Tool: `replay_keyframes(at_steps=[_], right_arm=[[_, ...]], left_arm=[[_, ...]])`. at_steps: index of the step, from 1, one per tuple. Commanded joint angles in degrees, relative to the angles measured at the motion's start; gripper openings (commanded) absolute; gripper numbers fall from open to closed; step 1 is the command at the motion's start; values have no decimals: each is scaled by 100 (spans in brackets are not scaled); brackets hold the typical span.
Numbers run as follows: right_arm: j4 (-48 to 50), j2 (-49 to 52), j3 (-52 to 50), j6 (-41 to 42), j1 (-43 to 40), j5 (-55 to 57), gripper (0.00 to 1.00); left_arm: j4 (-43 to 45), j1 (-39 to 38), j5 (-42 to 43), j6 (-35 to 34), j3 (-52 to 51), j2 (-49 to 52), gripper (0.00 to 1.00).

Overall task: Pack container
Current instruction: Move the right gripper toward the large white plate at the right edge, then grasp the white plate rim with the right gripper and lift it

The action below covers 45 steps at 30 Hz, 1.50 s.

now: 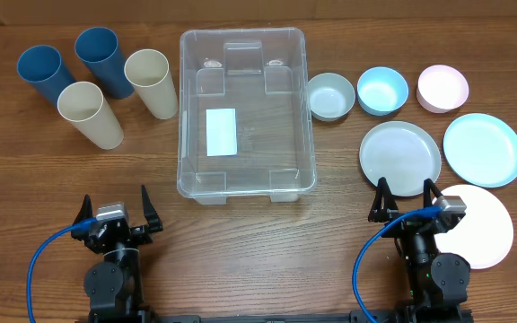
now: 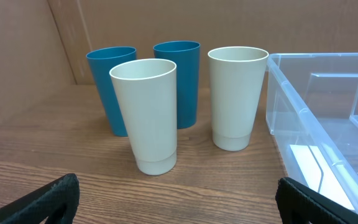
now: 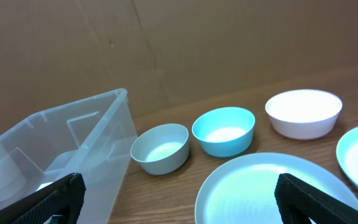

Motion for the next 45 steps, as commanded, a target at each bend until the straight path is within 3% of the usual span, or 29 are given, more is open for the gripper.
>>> replay_keyframes(at_steps=[1,5,8,12,16,18,23,29,31,33,36,39,41,43,45], right_arm=[[-7,-28,9,168,-17,-243,100],[-553,151,605,164,-17,-321,100],[-1276,1084,1628,-83,-17,-516,100],[-2634,3195,3480,-90,-20,-557,100],[-4907,6013,6000,-79,-17,-780,100],[-5364,6964,6570,-76,-17,-966,100],[-5455,8505,6658,107,-42,-1099,100],[-5519,8939,6553,2258,-610,-772,88],[-5501,8939,6516,2286,-704,-741,89],[-5480,8939,6467,2085,-741,-745,100],[-5270,8939,6220,1272,-643,-754,100],[-4994,8939,5921,1290,-610,-761,100],[-4959,8939,5729,2135,-647,-651,100],[-4944,8939,5414,3672,-667,-260,99],[-4669,8939,5077,4454,-667,-144,100]], left_arm=[[0,31,90,107,-17,-55,100],[0,31,92,107,-17,-55,100],[0,31,90,107,-17,-55,100],[0,31,92,107,-17,-55,100],[0,31,90,105,-17,-55,100],[0,31,92,107,-17,-55,100],[0,31,92,107,-17,-55,100],[0,31,90,107,-17,-55,100],[0,31,92,107,-17,-55,100],[0,31,92,107,-17,-55,100],[0,31,92,107,-17,-55,100],[0,31,92,107,-17,-55,100],[0,31,90,107,-17,-55,100],[0,31,92,107,-17,-55,100],[0,31,92,107,-17,-55,100]])
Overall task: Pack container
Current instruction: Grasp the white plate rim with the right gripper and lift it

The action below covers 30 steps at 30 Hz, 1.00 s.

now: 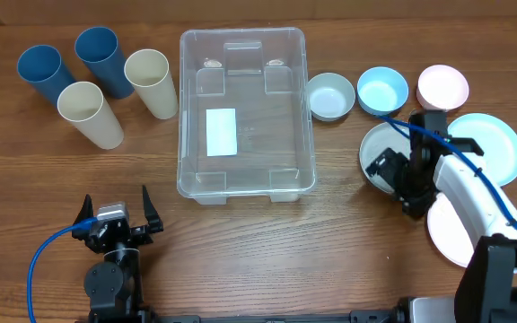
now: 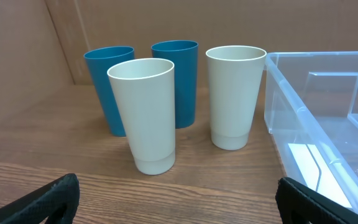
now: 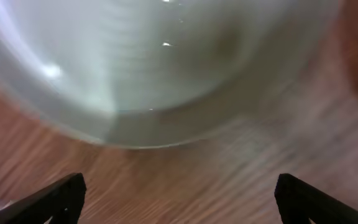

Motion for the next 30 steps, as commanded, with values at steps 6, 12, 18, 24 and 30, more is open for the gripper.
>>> replay_keyframes(at_steps=[6,12,18,24,30], right_arm=[[1182,-28,-802,1799,-24,365,93],[1495,-28,-811,1801,-22,363,53],[1329,-28,-815,1794,-15,363,13],[1032,-28,-815,1749,-4,498,4],[1025,-28,-807,1021,-7,750,4]], left_arm=[[13,31,48,92,-20,-55,100],[13,31,48,92,-20,-55,100],[13,31,50,92,-20,-55,100],[13,31,48,92,-20,-55,100],[13,31,48,92,-20,-55,100]])
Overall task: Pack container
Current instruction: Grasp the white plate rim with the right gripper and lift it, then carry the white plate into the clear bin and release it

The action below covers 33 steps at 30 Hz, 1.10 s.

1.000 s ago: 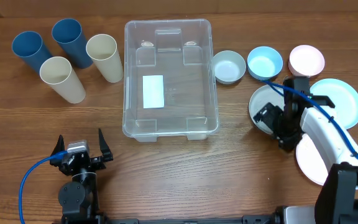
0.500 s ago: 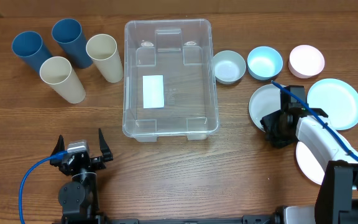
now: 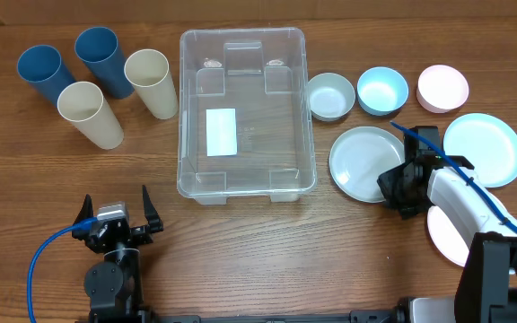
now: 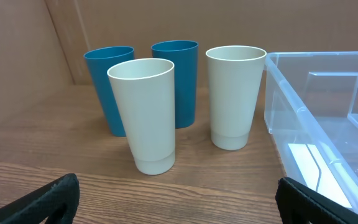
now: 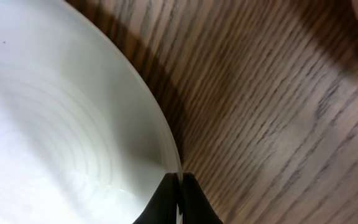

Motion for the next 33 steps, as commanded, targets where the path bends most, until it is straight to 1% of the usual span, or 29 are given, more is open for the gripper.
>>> replay_keyframes(at_steps=[1,4,6,9,13,15,21,25,28,31,33], right_arm=[[-13,-20,13,-551,-11,313,4],[-221,-48,339,-872,-11,313,4],[-546,-136,852,-1113,-11,317,4],[-866,-232,1384,-1244,-11,317,4],[-1456,-326,2192,-1351,-11,627,4],[-1644,-334,2441,-1370,-11,721,4],[-1759,-334,2826,-1615,-11,743,4],[-1991,-361,3711,-2098,-11,715,4],[-2253,-361,4610,-2551,2,402,4],[-2223,-361,5075,-2870,94,-306,4],[-2100,-361,5149,-2885,323,-619,4]], left_arm=[[13,31,48,92,-17,-55,100],[13,31,50,92,-17,-55,100],[13,31,50,92,-17,-55,100],[13,31,50,92,-17,-55,100],[13,31,50,92,-17,-55,100],[13,31,50,92,-17,-55,100],[13,31,50,90,-17,-55,100],[13,31,48,92,-17,-55,100],[13,31,50,92,-17,-55,100],[13,31,50,92,-17,-55,100],[13,31,48,92,-17,-55,100]])
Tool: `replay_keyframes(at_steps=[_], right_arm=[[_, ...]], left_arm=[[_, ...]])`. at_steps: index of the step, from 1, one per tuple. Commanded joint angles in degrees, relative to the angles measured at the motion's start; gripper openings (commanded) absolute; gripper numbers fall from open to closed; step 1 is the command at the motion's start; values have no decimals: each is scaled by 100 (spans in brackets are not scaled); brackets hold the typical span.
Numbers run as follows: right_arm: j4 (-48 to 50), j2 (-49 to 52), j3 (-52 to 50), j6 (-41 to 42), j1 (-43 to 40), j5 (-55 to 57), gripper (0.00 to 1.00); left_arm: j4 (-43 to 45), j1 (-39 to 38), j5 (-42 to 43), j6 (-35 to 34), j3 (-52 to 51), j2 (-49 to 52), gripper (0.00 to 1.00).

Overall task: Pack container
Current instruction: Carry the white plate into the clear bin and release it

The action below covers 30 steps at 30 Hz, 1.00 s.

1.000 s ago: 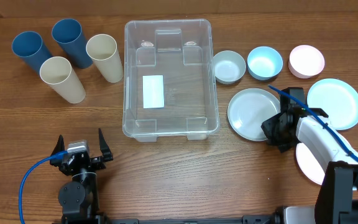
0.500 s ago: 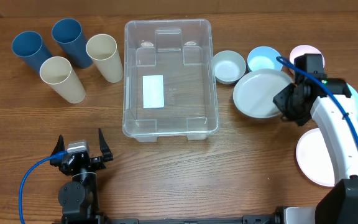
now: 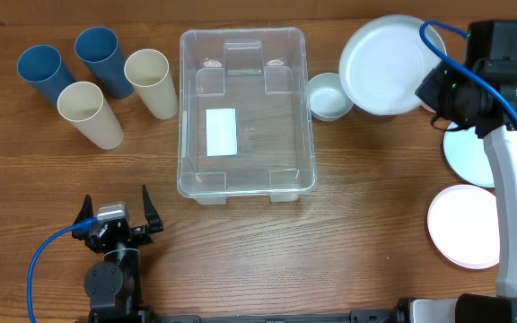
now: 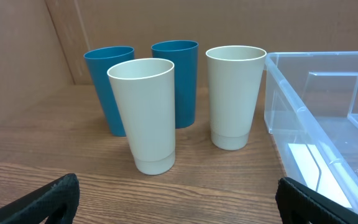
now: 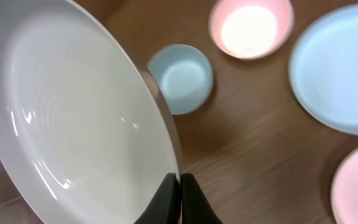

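The clear plastic container point(image 3: 245, 112) stands in the middle of the table with a white label on its floor. My right gripper point(image 5: 180, 186) is shut on the rim of a grey-white plate point(image 3: 384, 52), held raised and tilted over the bowls at the back right. The blue bowl point(image 5: 180, 78) and pink bowl point(image 5: 250, 26) show beneath it. The grey bowl point(image 3: 328, 96) sits beside the container. My left gripper point(image 4: 179, 205) rests open near the front edge, facing the cups.
Two blue cups point(image 3: 39, 72) and two cream cups point(image 3: 88, 112) stand left of the container. A light blue plate point(image 5: 340, 68) and a pink plate point(image 3: 463, 226) lie on the right, with my right arm above the blue one.
The grey-white plate was flat on the table right of the container with my right gripper shut on its rim. Now it is lifted and tilted over the bowls at the back right.
Both grippers rested open at the front edge, with the grey plate among the dishes. Then my right gripper was open over that plate. Then it was shut on the rim and the plate lay further left. Now the plate is held in the air.
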Motion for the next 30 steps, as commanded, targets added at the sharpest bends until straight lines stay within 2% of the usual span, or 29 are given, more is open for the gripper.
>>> replay_keyframes(at_steps=[1,6,11,20,30], right_arm=[[168,-138,251,-284,407,-739,4],[463,-129,245,-280,1593,-708,4],[514,192,105,-81,2627,-81,4],[542,1515,-210,81,3134,-81,4],[442,1676,-787,87,3250,-83,4]], left_arm=[[13,31,50,92,-17,-55,100],[13,31,50,92,-17,-55,100],[13,31,48,92,-17,-55,100],[13,31,48,92,-17,-55,100],[13,31,50,92,-17,-55,100]])
